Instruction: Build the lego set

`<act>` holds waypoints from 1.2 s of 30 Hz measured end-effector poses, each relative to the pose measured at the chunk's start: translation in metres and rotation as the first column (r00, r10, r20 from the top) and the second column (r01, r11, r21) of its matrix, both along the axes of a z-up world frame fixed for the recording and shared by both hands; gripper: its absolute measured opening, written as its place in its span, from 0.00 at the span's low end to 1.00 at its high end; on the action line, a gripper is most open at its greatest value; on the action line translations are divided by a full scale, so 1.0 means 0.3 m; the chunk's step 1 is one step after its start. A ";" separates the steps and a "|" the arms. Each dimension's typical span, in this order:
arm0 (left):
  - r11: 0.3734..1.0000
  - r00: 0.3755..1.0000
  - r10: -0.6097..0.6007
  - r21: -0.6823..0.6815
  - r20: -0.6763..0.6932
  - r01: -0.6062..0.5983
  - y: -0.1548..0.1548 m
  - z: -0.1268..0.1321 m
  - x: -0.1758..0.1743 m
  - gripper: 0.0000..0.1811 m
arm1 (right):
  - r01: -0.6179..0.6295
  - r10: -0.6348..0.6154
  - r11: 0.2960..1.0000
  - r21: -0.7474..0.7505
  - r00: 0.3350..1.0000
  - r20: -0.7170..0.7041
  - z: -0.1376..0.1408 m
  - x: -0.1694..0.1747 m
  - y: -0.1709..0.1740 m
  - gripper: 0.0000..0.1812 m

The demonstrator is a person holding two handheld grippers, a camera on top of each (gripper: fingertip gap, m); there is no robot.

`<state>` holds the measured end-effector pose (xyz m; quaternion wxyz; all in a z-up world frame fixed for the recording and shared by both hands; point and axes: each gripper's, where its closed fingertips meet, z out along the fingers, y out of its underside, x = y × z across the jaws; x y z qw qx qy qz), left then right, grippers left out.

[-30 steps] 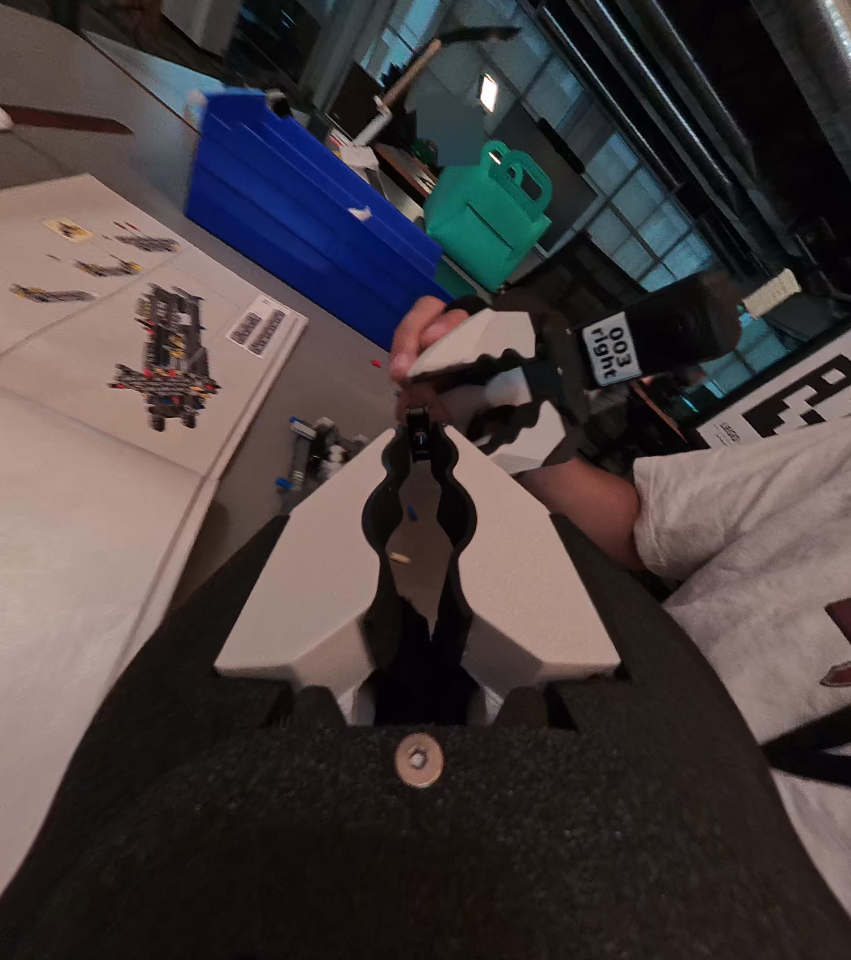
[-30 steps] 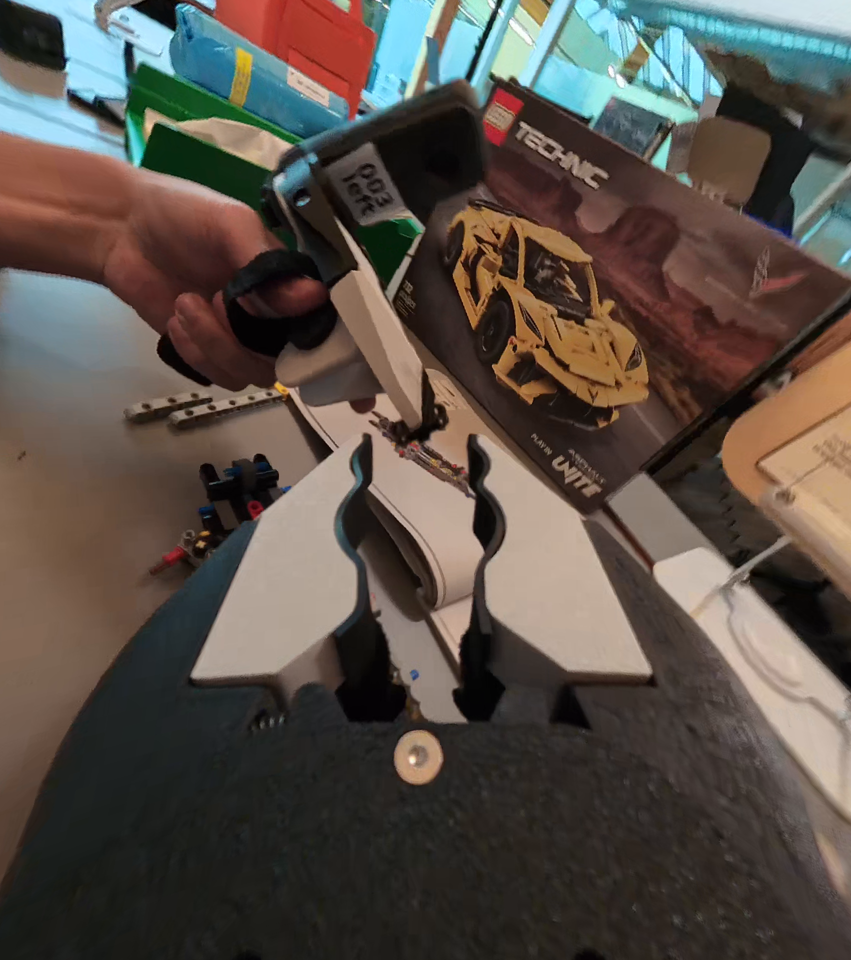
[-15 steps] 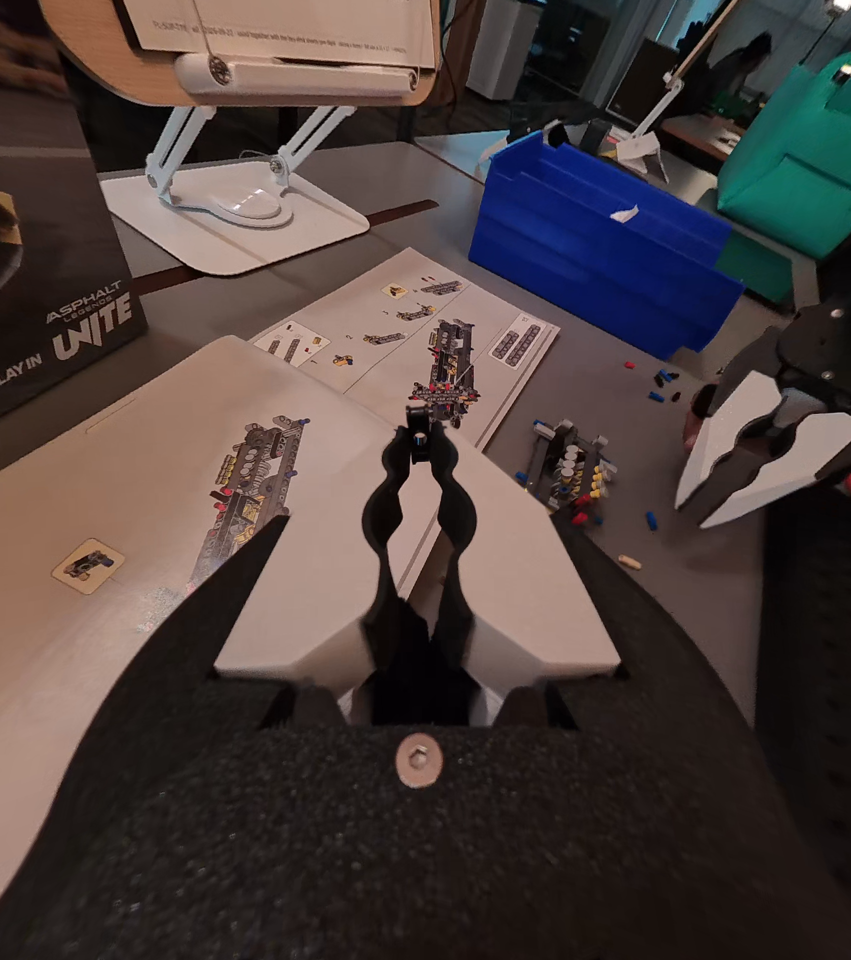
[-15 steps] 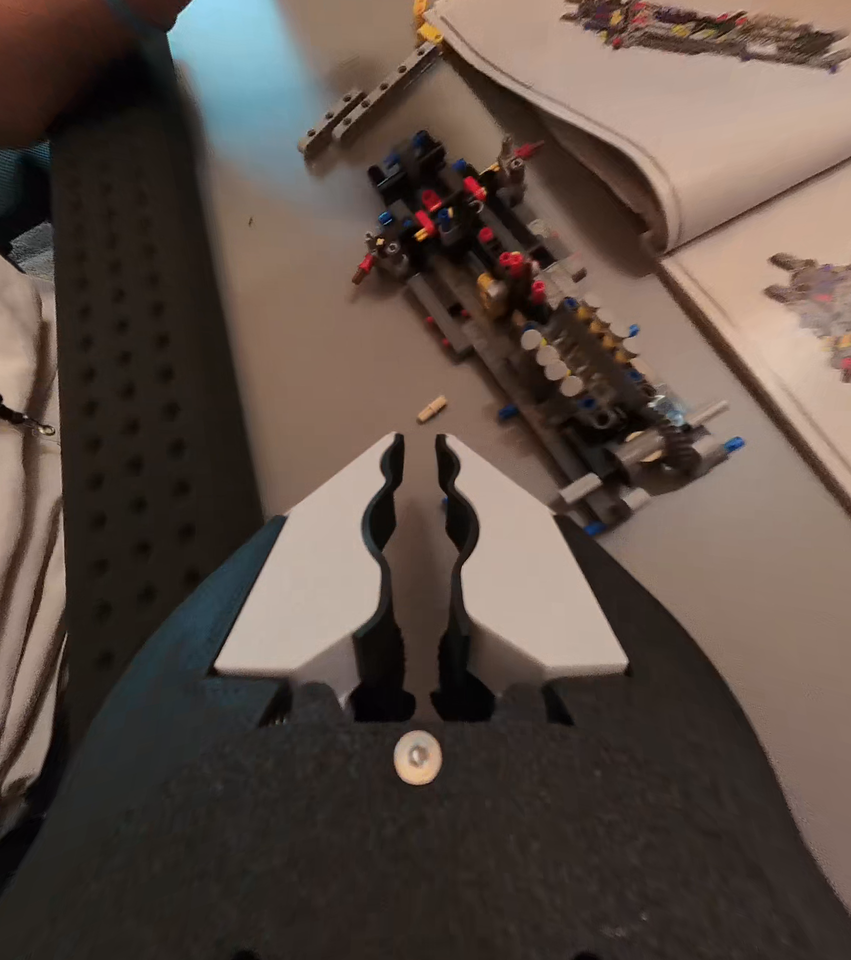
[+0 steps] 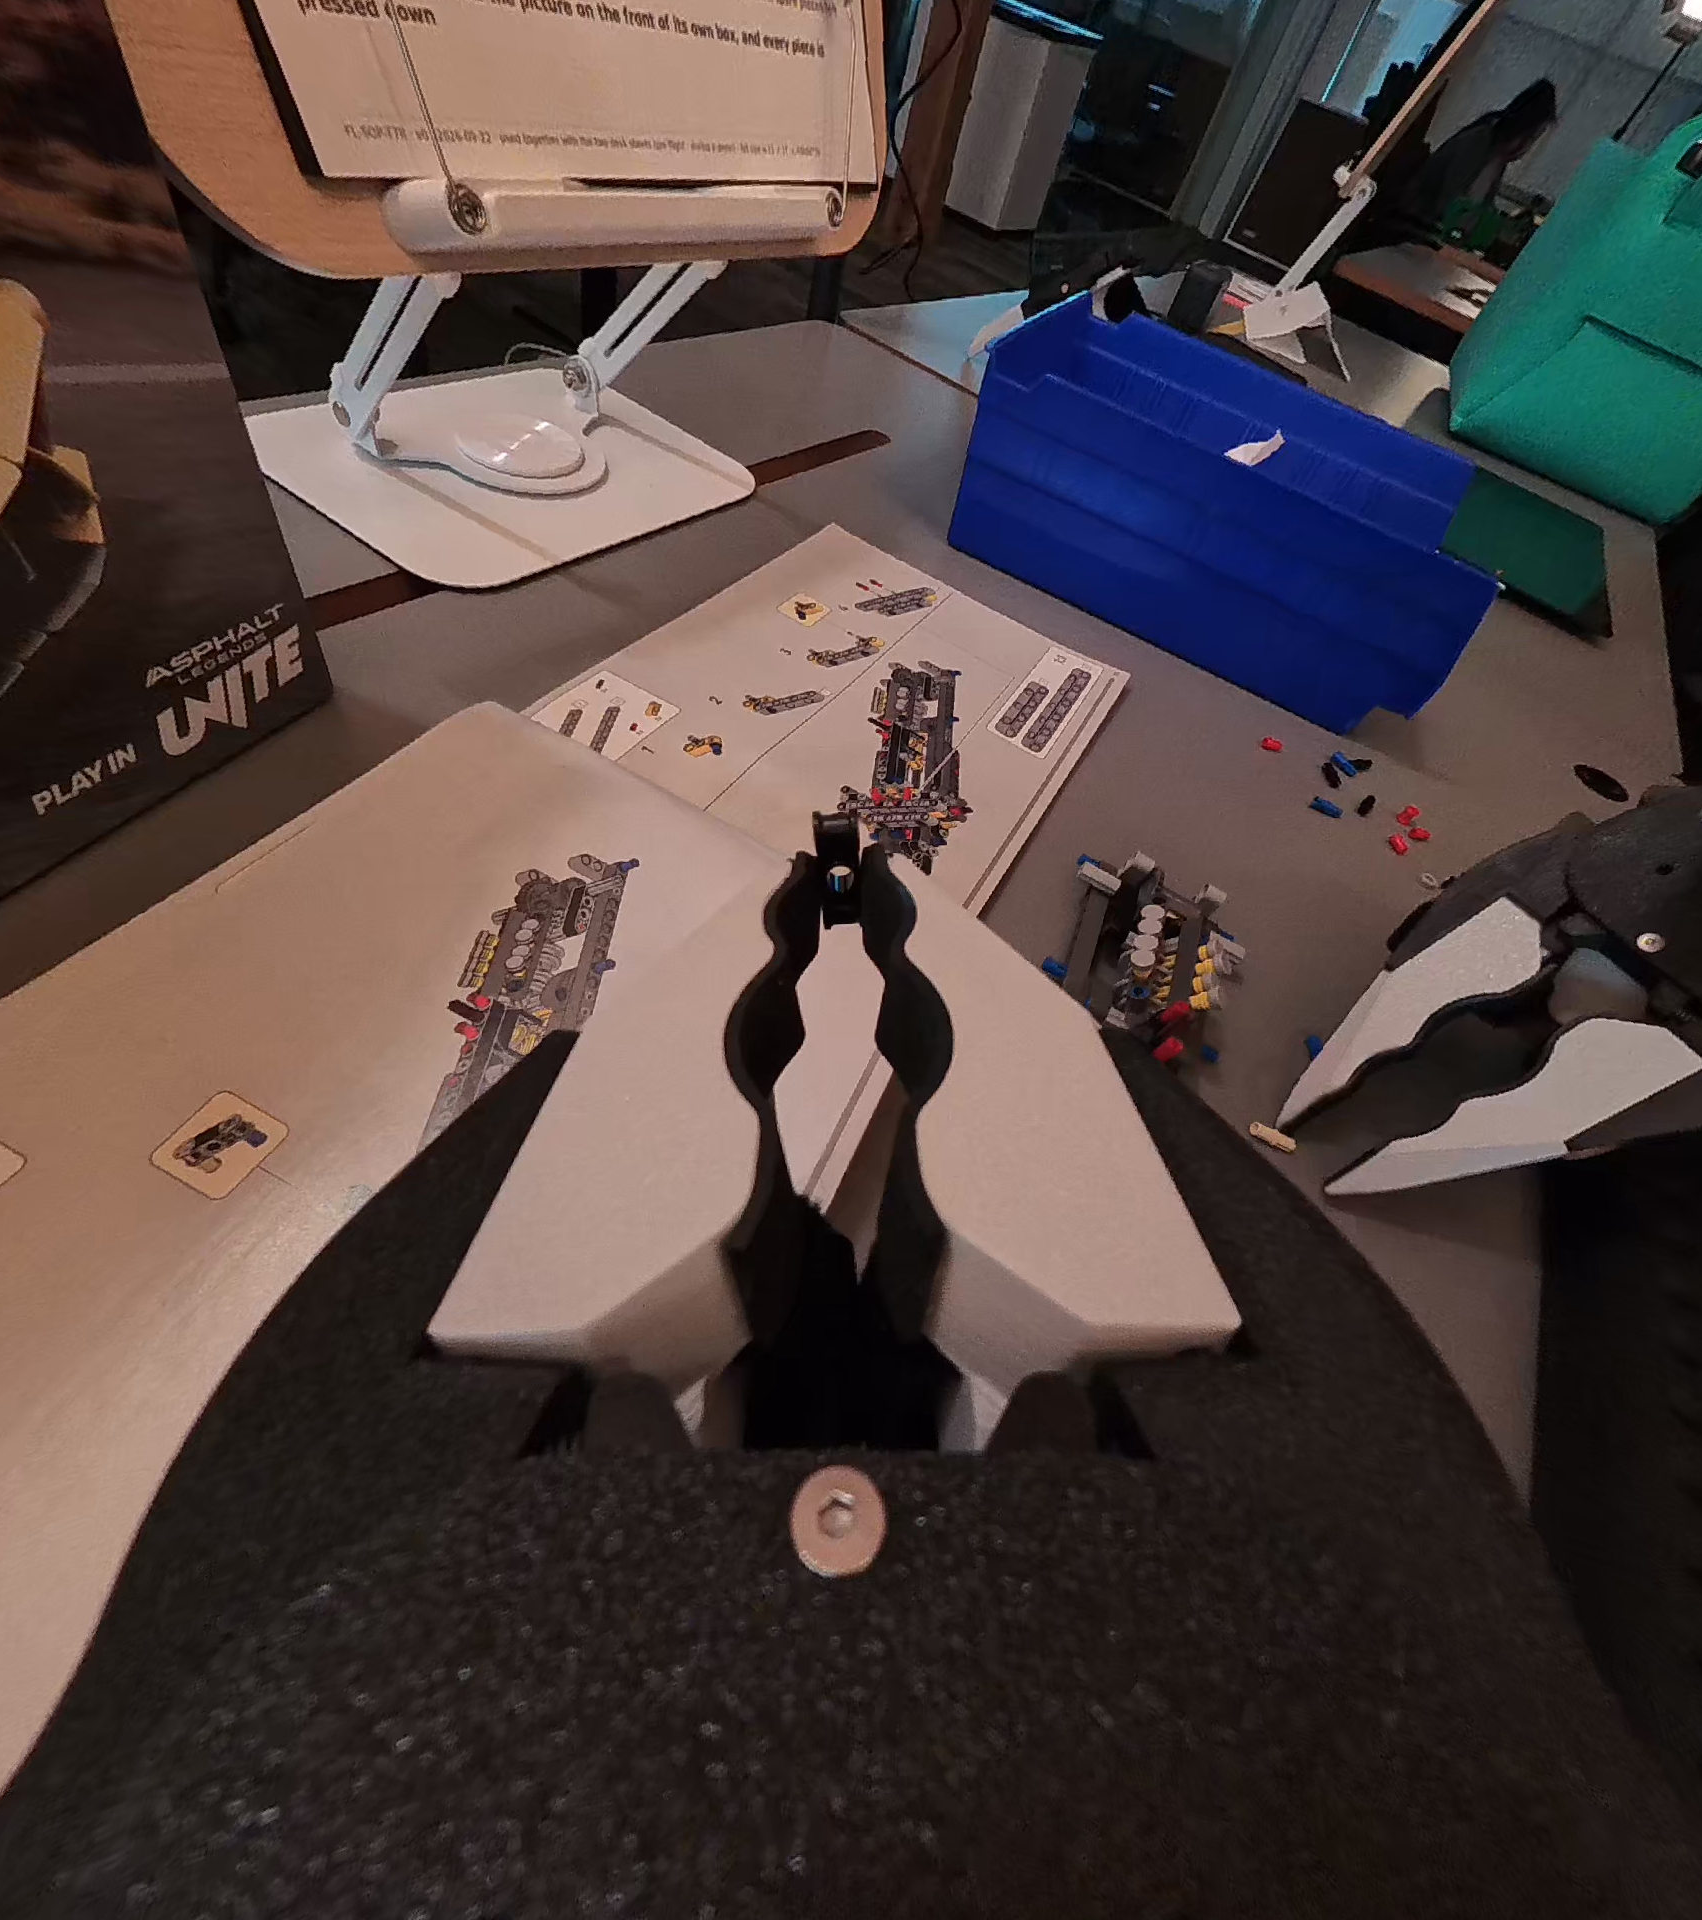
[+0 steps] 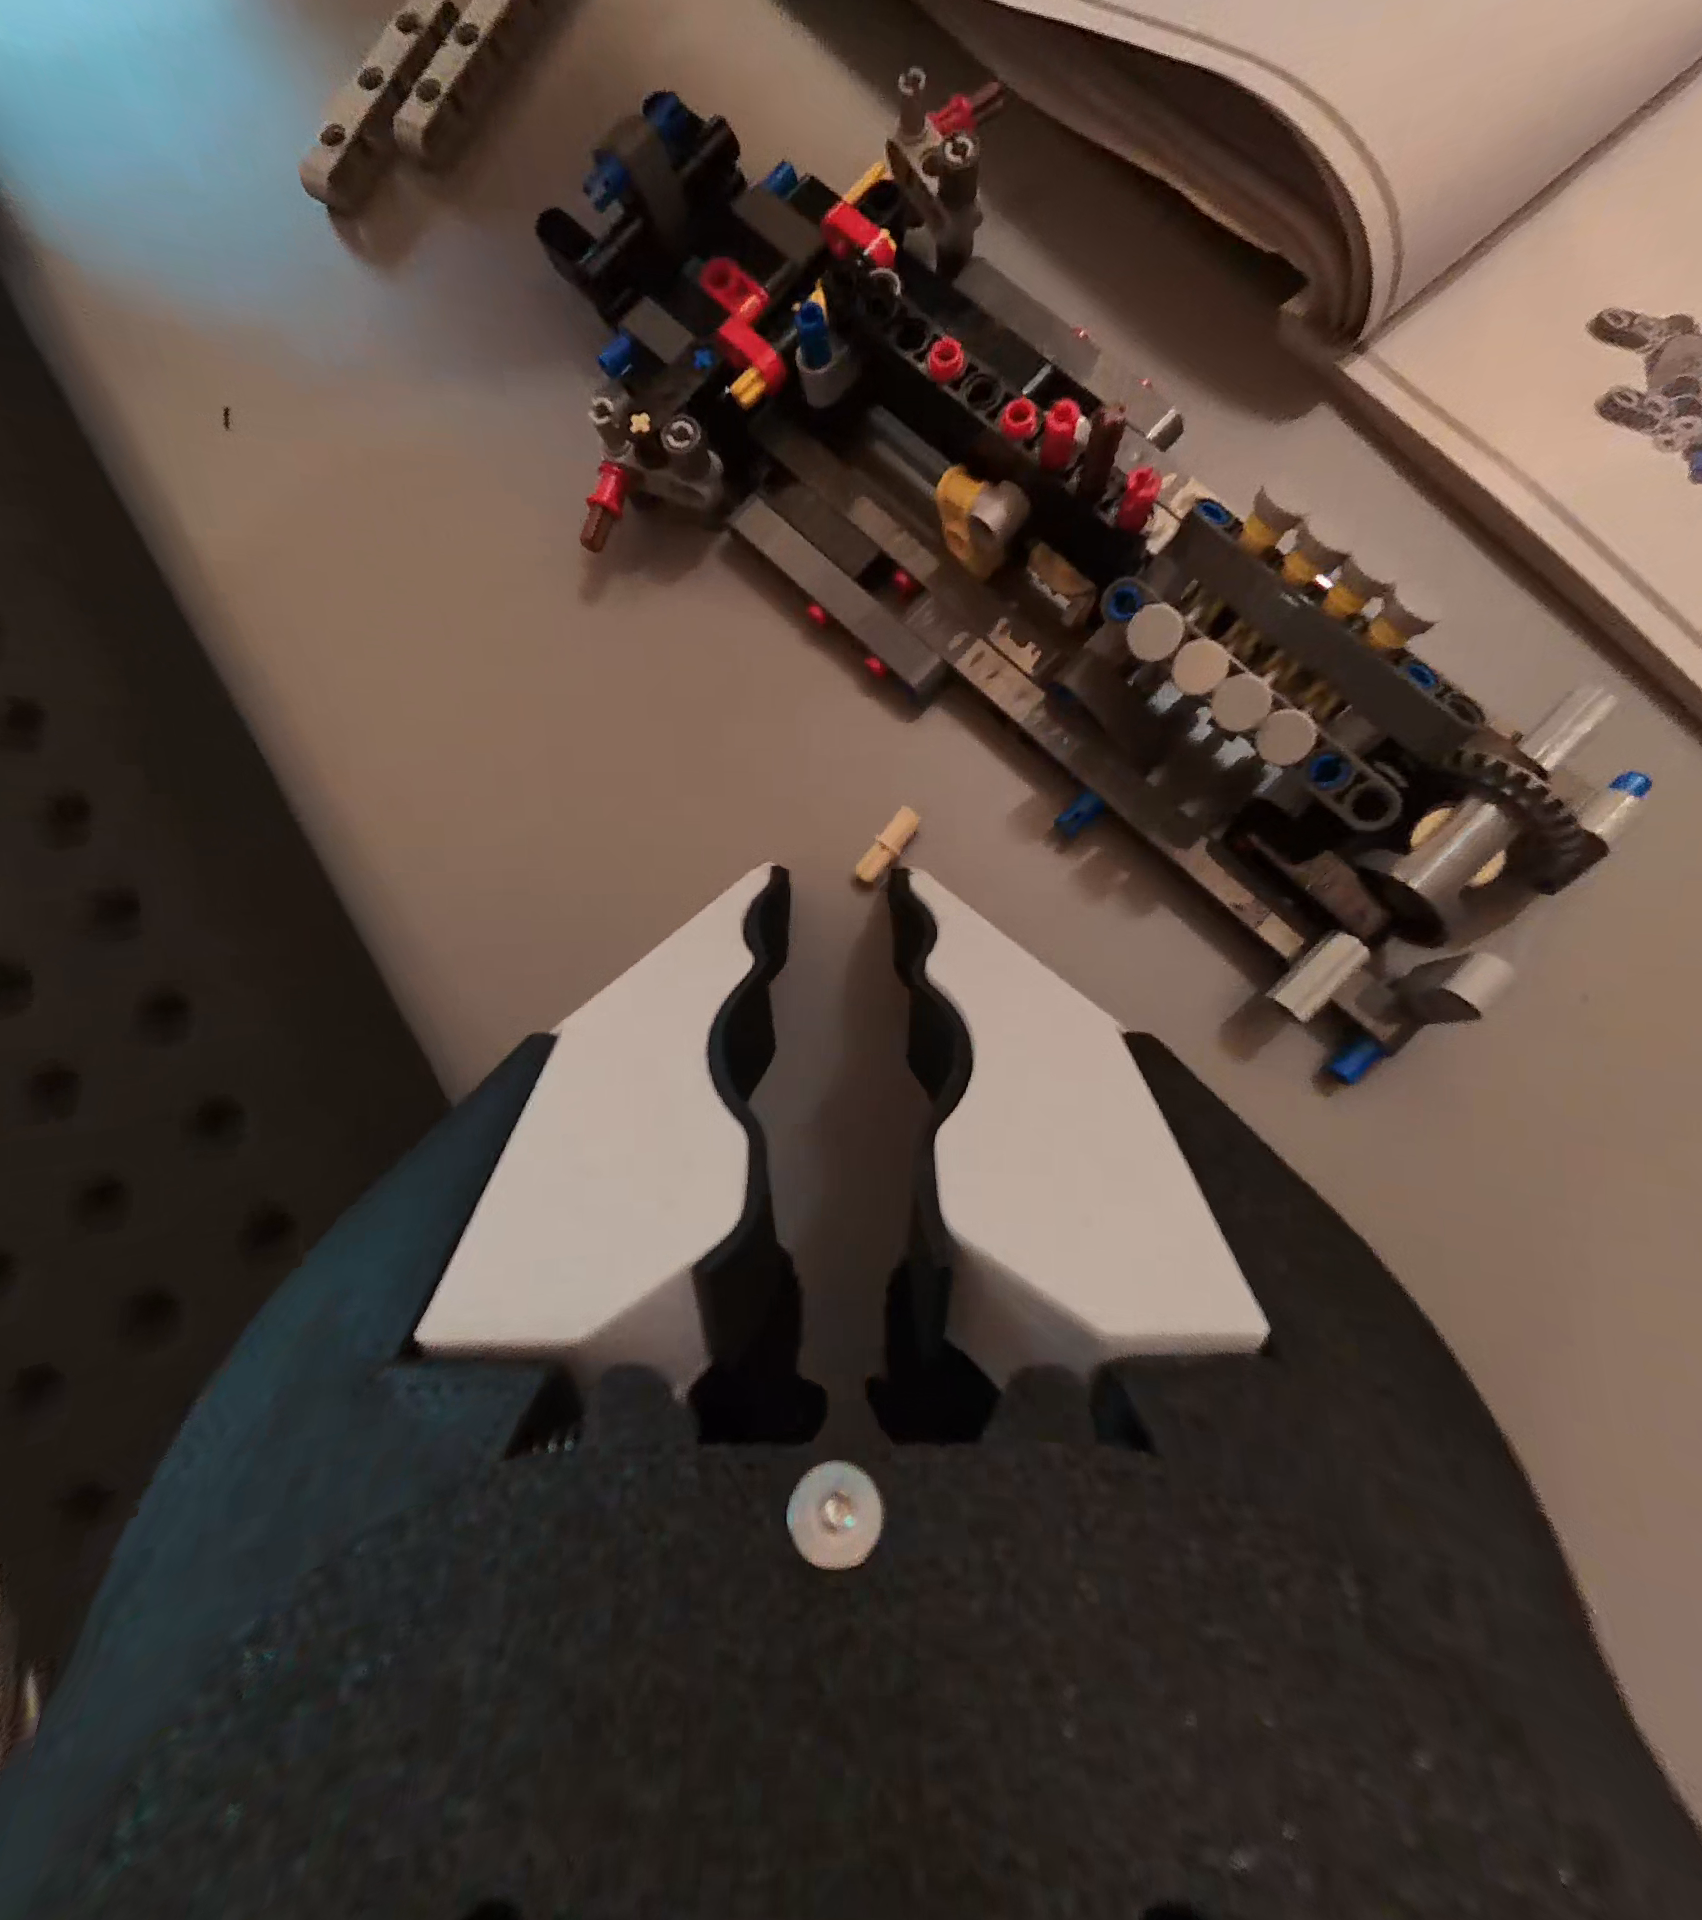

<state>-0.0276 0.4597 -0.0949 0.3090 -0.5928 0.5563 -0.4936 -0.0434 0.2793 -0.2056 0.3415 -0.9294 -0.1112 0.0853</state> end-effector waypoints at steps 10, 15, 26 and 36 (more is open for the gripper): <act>1.000 1.000 0.006 0.007 0.009 -0.006 0.009 0.011 -0.006 0.03 | -0.193 0.195 0.976 0.102 0.981 -0.003 0.065 -0.017 0.075 0.10; 1.000 1.000 0.000 0.032 -0.001 0.000 0.003 0.001 -0.003 0.03 | -0.290 0.293 0.950 0.115 0.956 -0.002 0.052 -0.014 0.119 0.10; 0.999 1.000 -0.010 0.053 -0.015 0.011 -0.006 -0.009 -0.001 0.03 | -0.454 0.441 0.890 0.045 0.880 0.176 0.003 -0.043 0.117 0.06; 0.998 1.000 0.004 0.068 0.006 -0.005 0.010 0.017 -0.012 0.03 | -0.436 0.435 0.900 -0.007 0.897 0.075 0.018 -0.040 0.052 0.08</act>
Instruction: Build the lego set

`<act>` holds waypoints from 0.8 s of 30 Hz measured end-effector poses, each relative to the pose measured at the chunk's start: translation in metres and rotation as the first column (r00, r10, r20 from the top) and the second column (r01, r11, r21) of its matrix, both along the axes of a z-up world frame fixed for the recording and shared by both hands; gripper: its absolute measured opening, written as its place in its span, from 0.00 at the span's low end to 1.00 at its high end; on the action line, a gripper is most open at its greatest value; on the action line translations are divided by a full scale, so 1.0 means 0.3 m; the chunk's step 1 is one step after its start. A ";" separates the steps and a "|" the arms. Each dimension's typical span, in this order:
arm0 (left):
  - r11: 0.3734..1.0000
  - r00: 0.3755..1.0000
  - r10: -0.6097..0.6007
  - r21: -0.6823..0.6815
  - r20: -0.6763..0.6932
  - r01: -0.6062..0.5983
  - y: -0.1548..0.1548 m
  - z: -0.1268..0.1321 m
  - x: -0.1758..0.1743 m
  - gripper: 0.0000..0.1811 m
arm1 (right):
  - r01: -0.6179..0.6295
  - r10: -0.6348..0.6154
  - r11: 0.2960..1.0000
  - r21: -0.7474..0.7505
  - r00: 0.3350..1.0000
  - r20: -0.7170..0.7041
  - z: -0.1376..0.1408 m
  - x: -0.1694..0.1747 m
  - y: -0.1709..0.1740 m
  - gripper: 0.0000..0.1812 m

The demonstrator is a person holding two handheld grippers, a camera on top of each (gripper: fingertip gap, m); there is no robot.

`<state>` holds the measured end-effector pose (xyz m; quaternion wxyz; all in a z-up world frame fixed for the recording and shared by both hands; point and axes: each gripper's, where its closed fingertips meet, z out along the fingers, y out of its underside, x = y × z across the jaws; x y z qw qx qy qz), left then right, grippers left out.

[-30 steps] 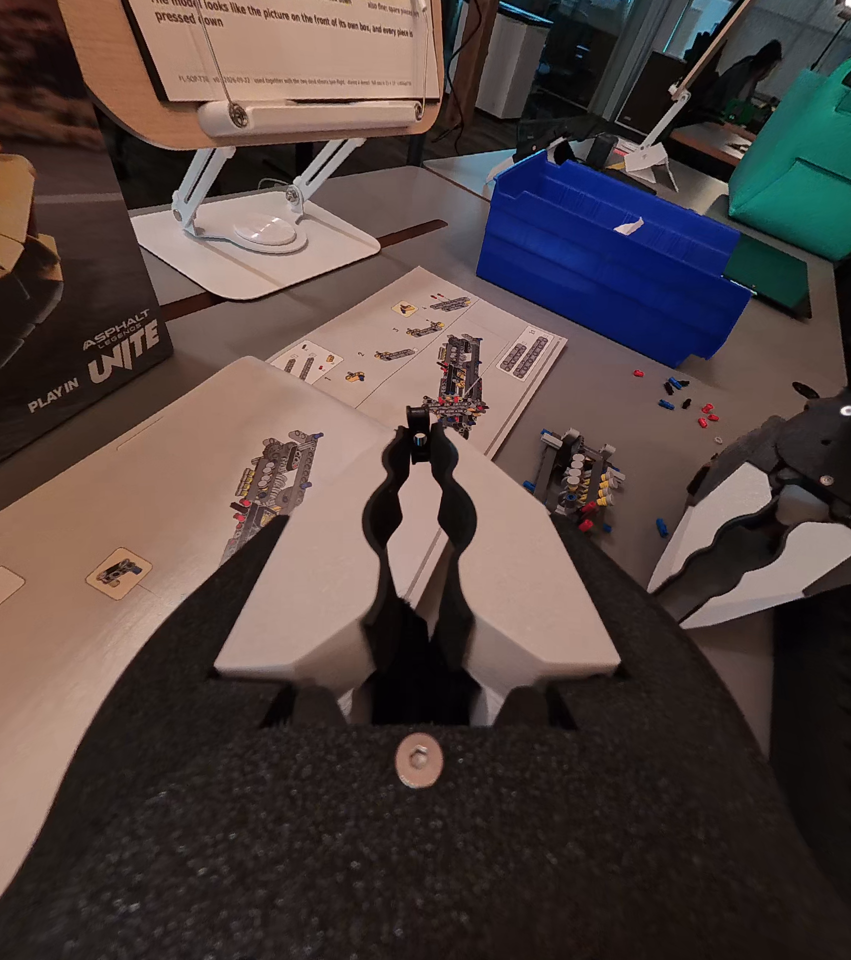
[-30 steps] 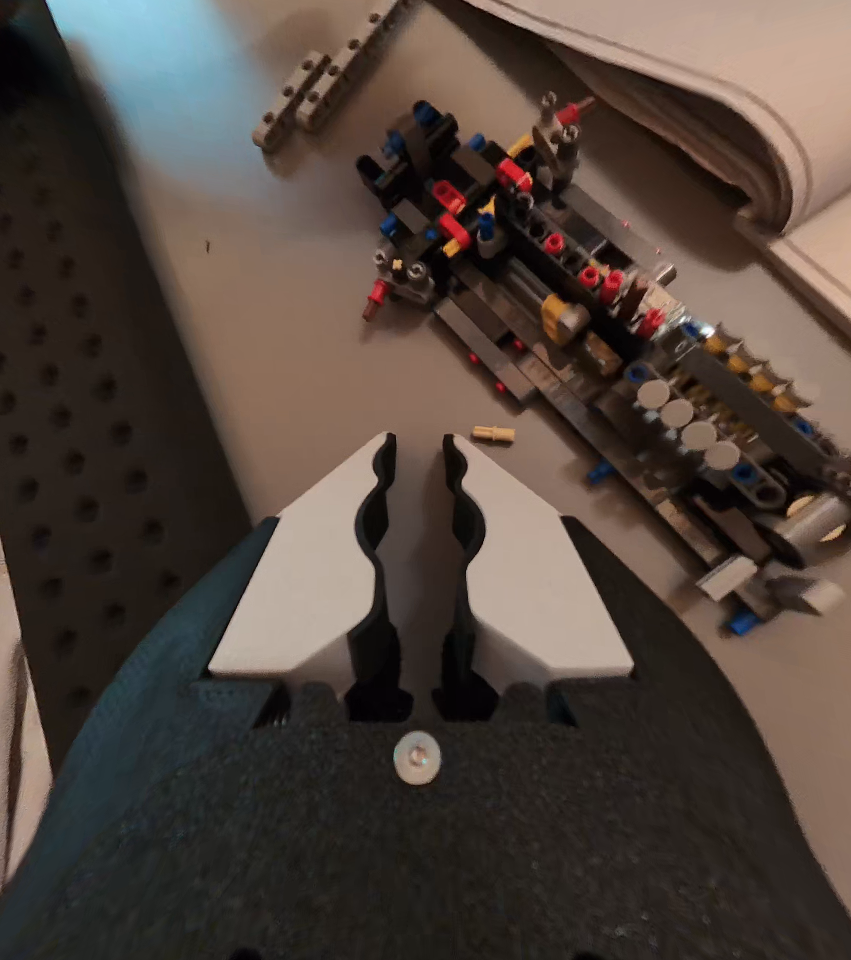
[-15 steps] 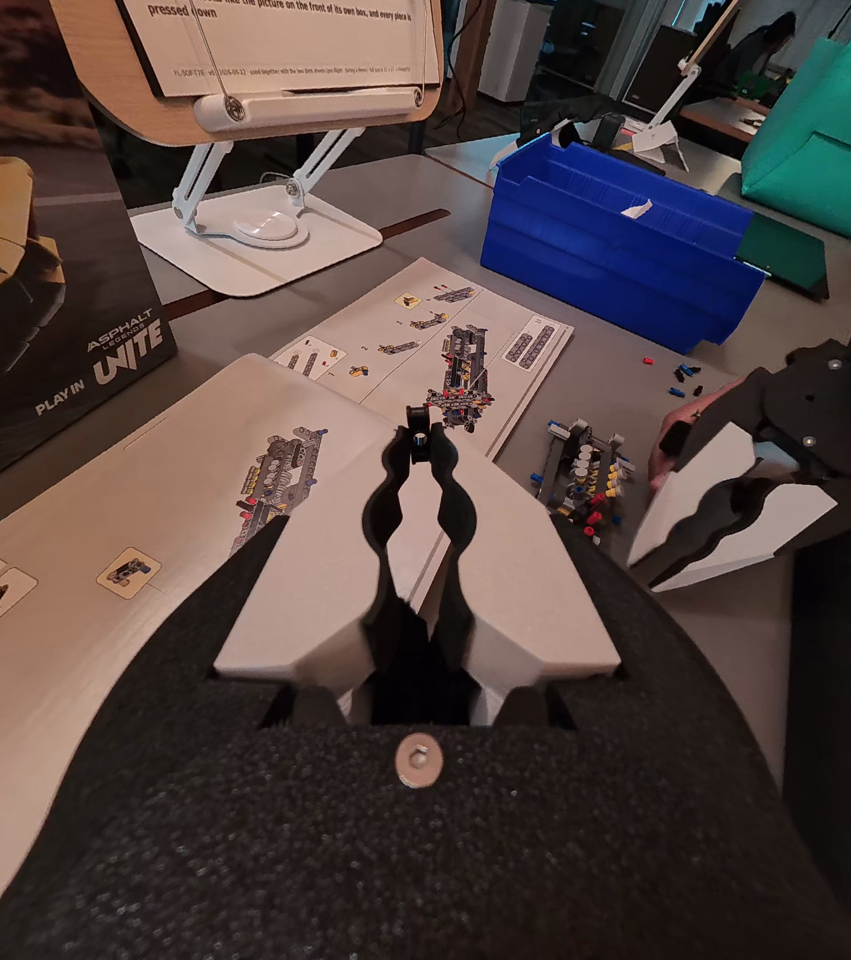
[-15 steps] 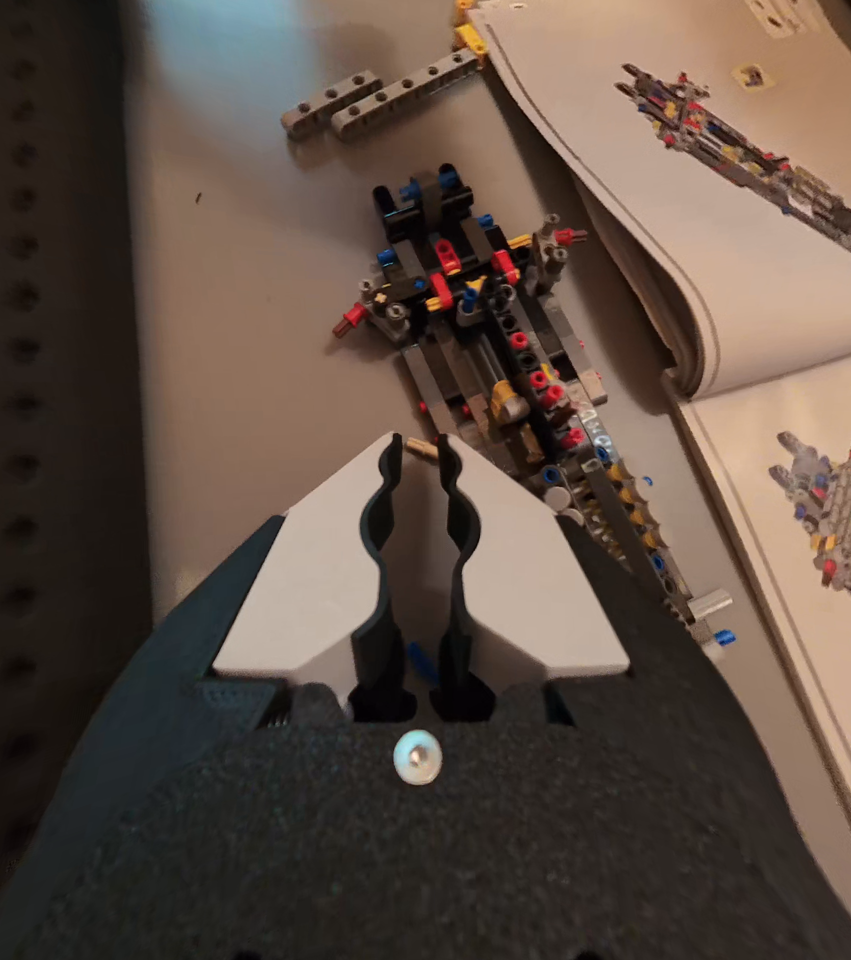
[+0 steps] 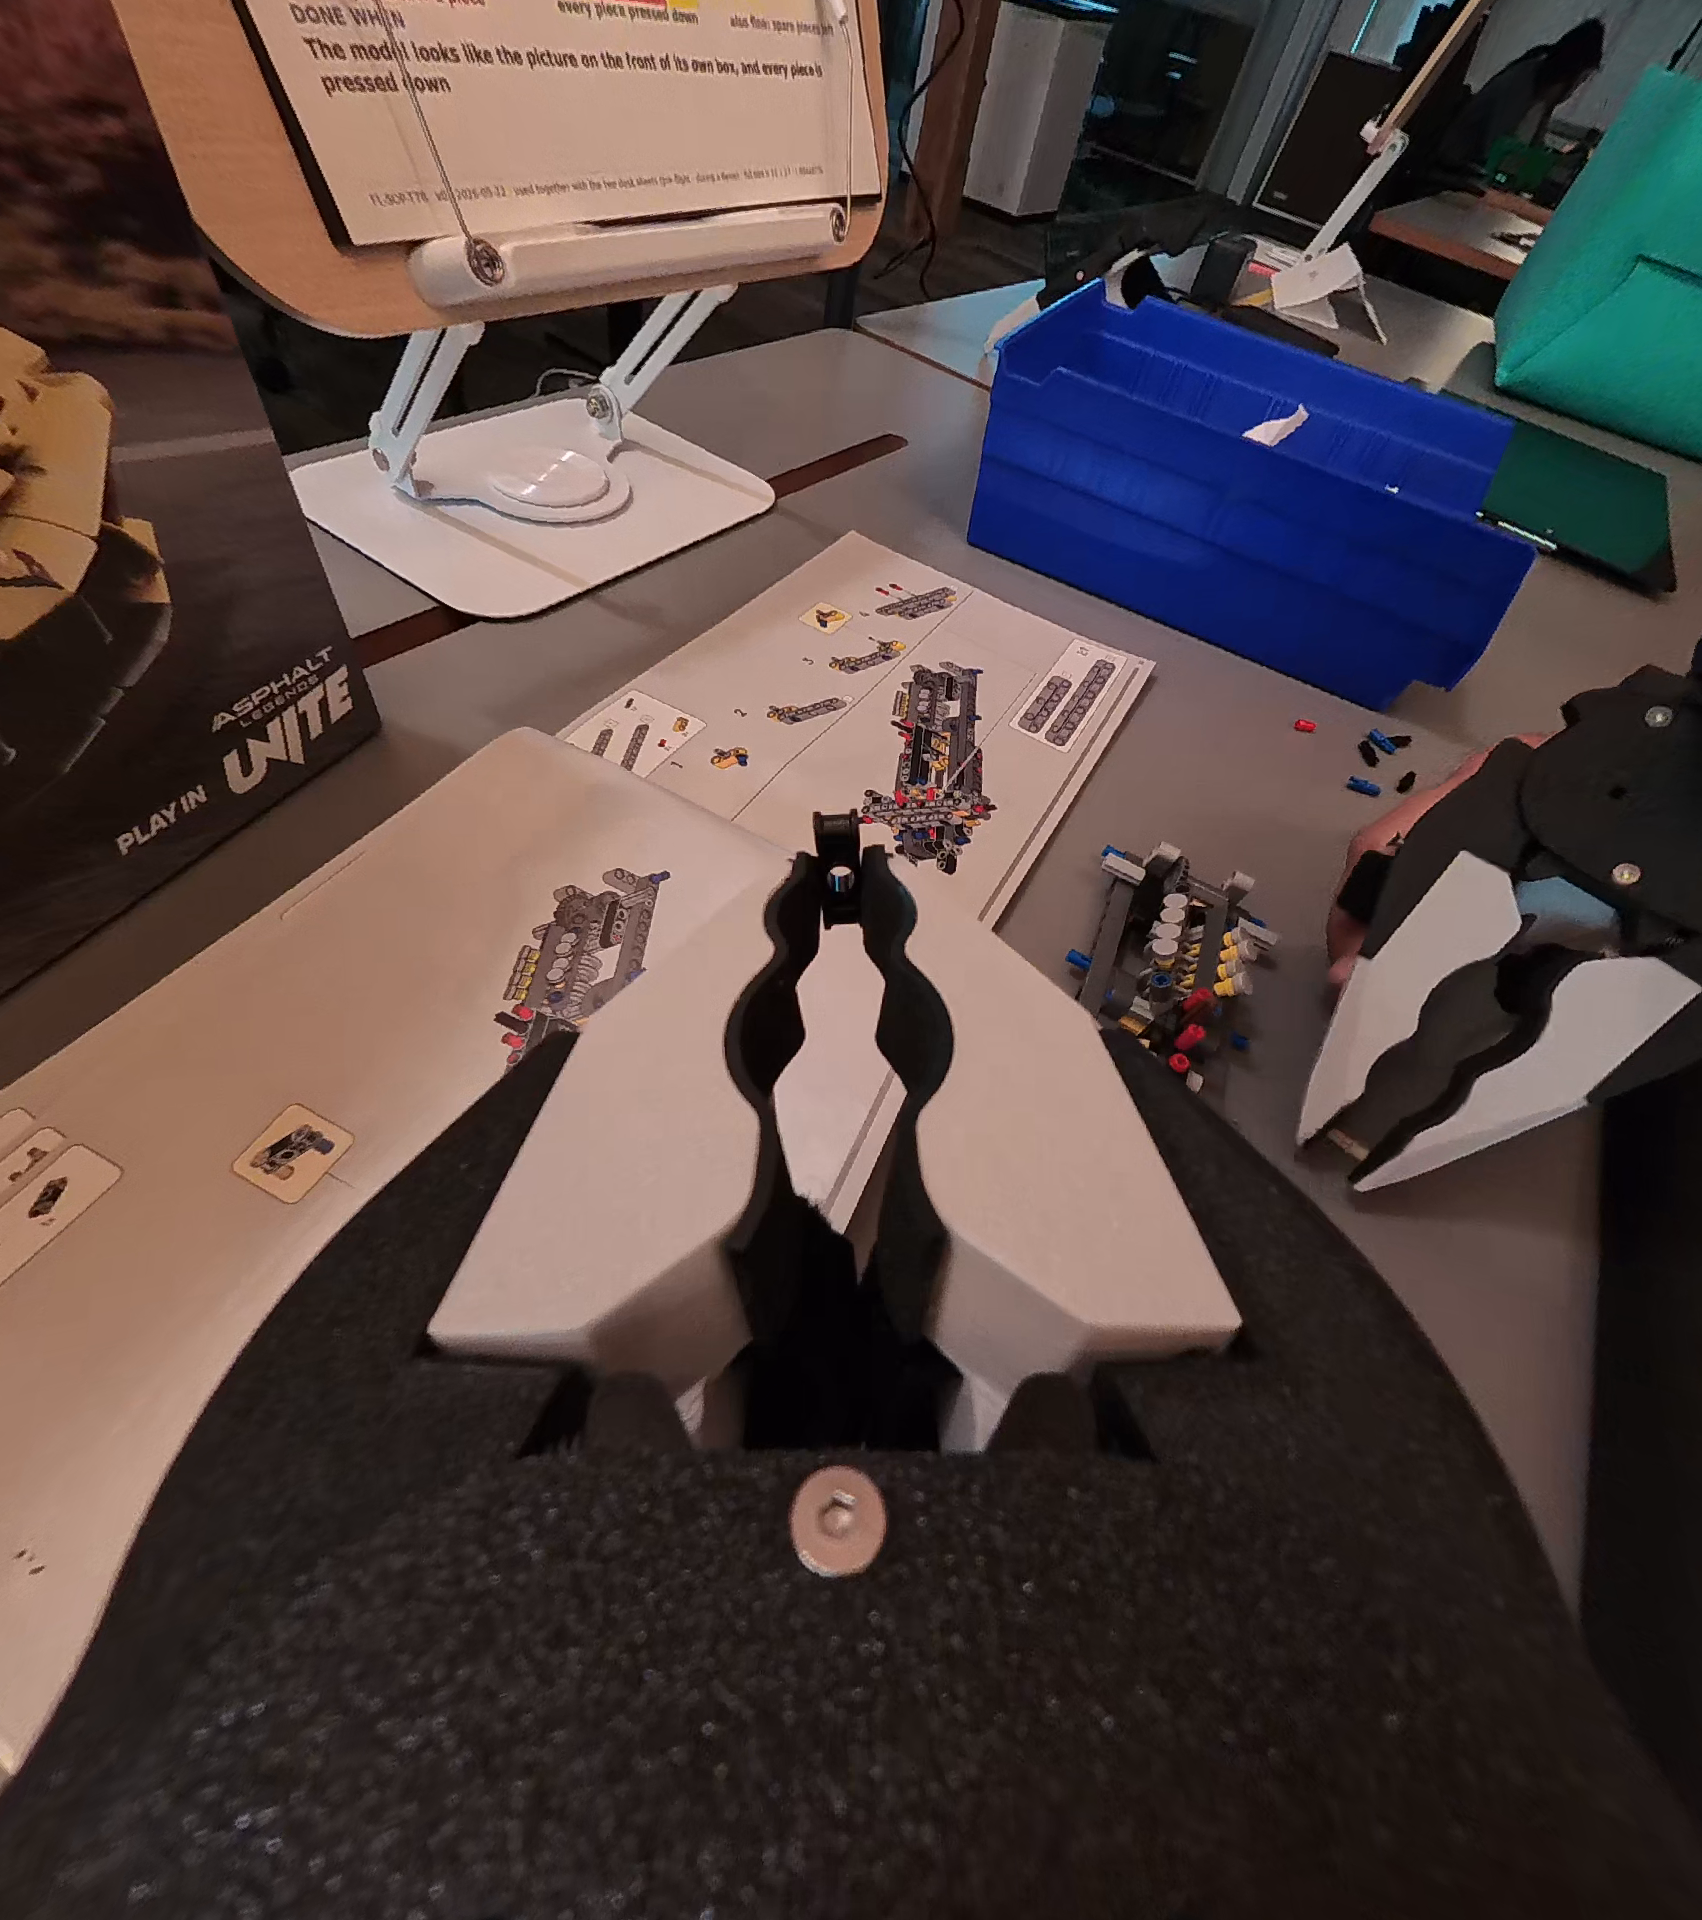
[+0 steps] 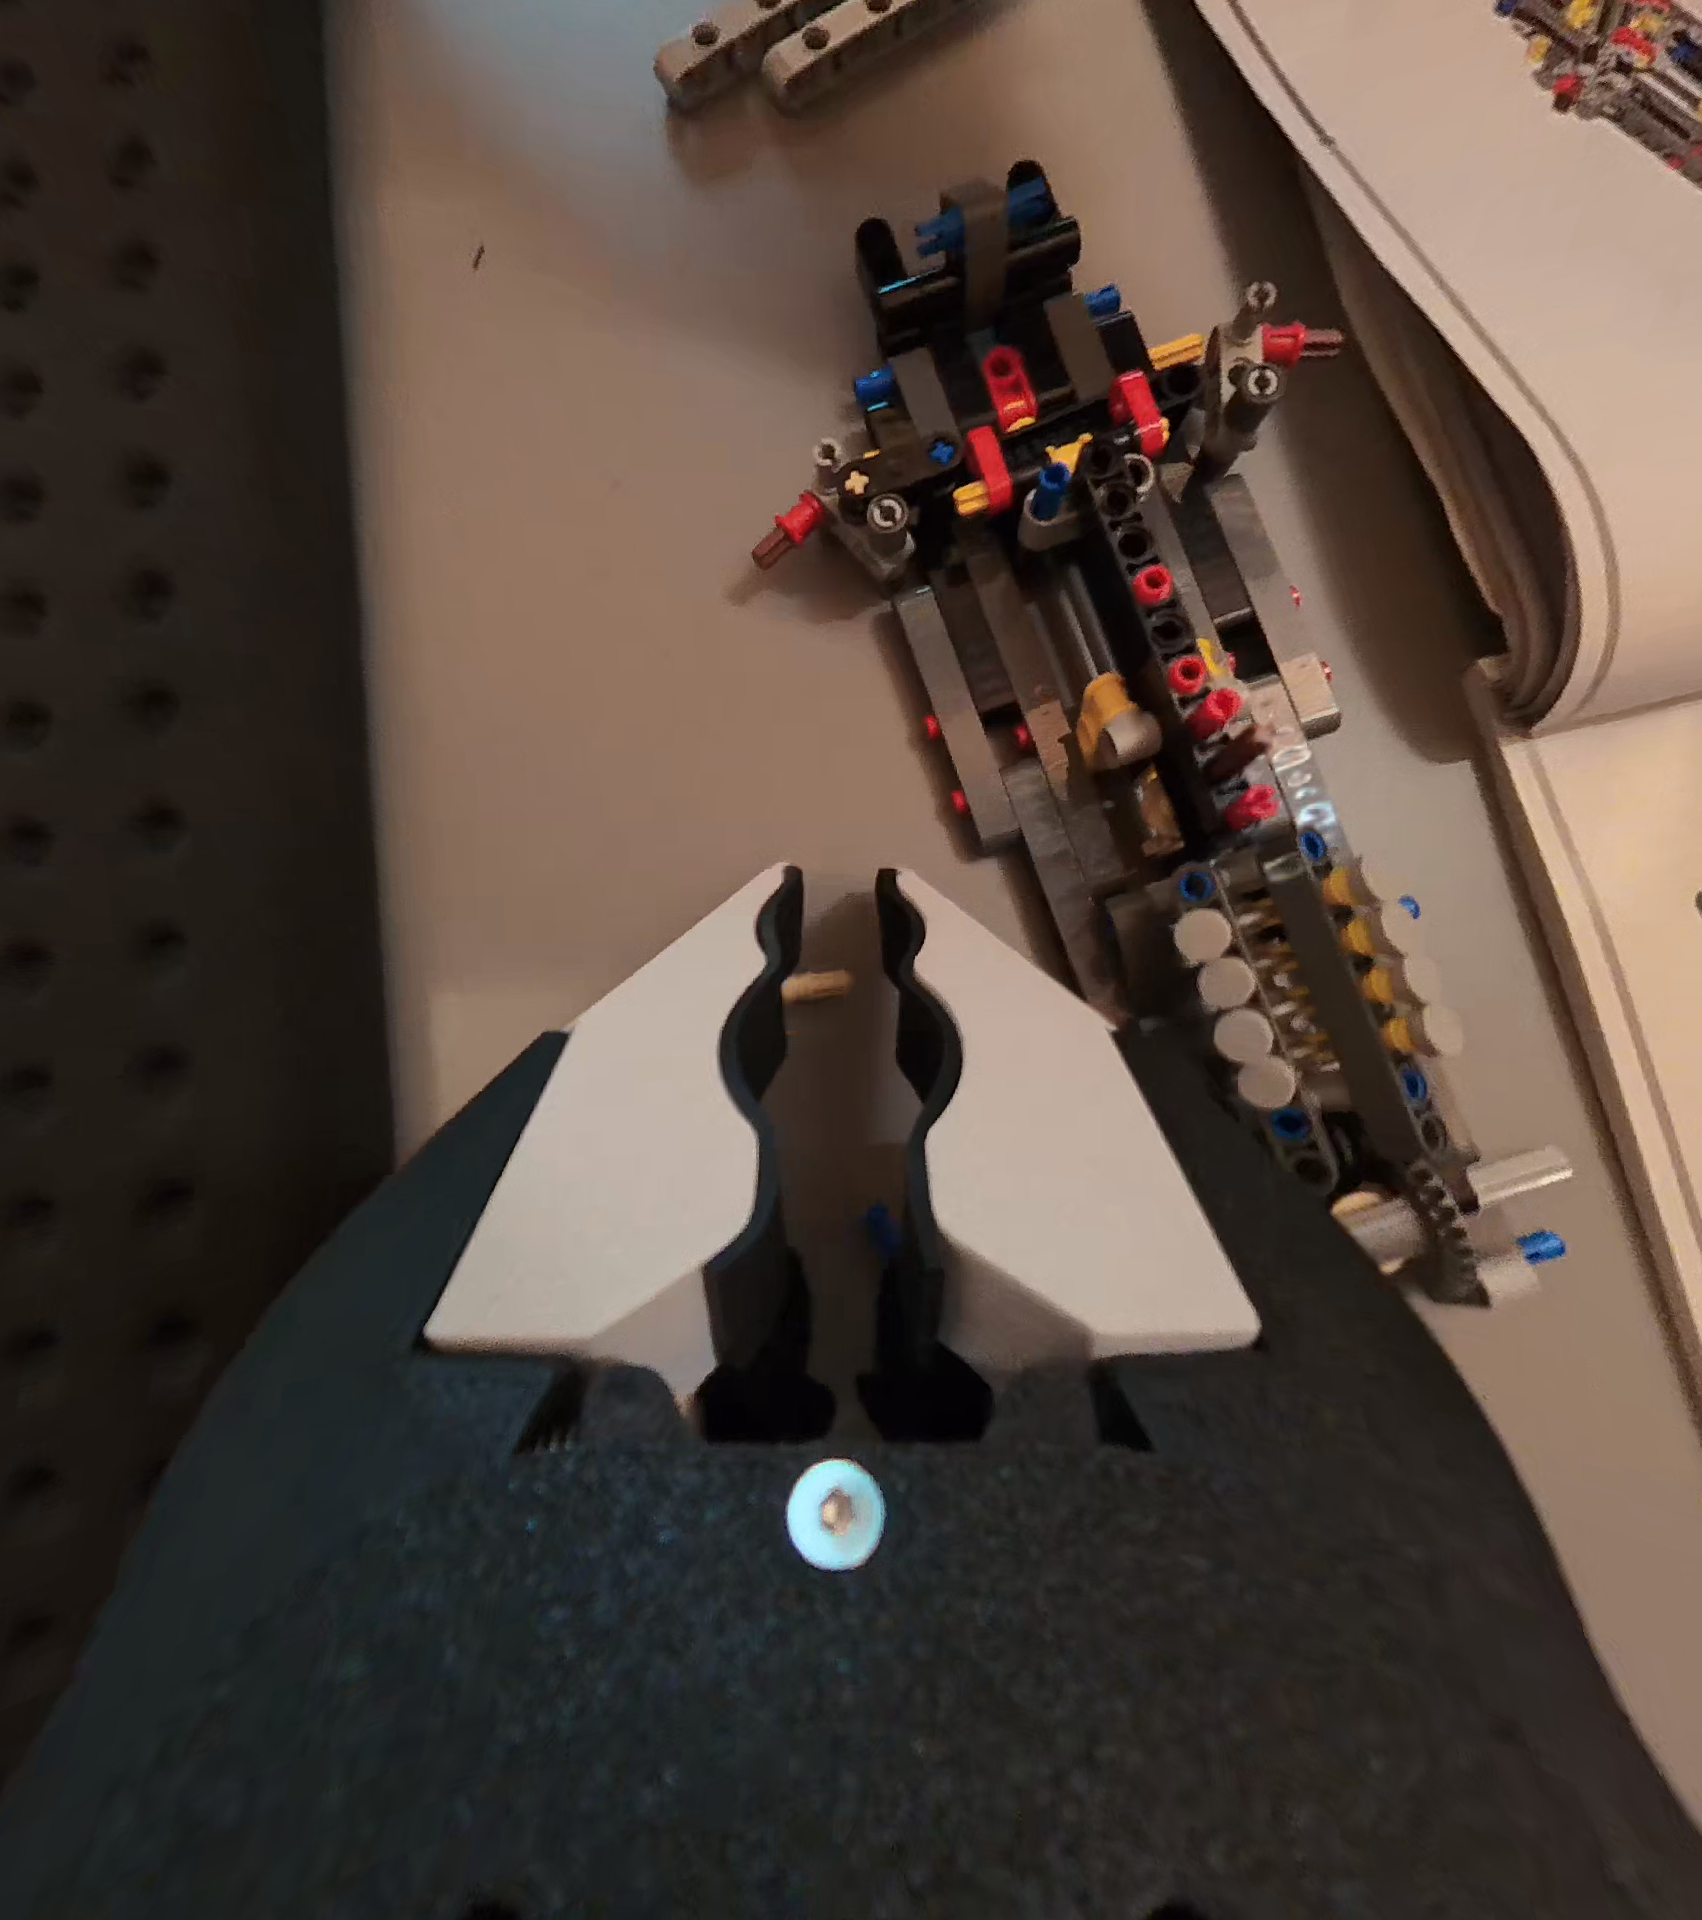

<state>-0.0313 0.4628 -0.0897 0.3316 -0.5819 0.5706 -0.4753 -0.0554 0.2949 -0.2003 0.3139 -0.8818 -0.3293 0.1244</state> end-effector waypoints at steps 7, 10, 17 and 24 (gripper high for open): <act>1.000 1.000 0.002 0.018 0.000 -0.002 0.000 0.005 -0.003 0.03 | 0.199 -0.195 0.979 0.034 0.975 -0.105 0.045 0.008 -0.042 0.10; 1.000 1.000 -0.005 0.017 -0.002 0.005 -0.008 0.003 -0.001 0.03 | 0.248 -0.245 0.967 0.063 0.968 -0.056 0.025 0.036 -0.057 0.10; 0.999 1.000 -0.012 0.041 -0.014 0.013 -0.021 -0.009 0.004 0.03 | 0.288 -0.288 0.958 0.003 0.957 -0.032 -0.013 0.064 -0.079 0.07; 0.999 1.000 -0.009 0.040 -0.015 0.009 -0.016 -0.009 0.003 0.03 | 0.268 -0.270 0.963 -0.033 0.960 -0.075 -0.018 0.034 -0.083 0.07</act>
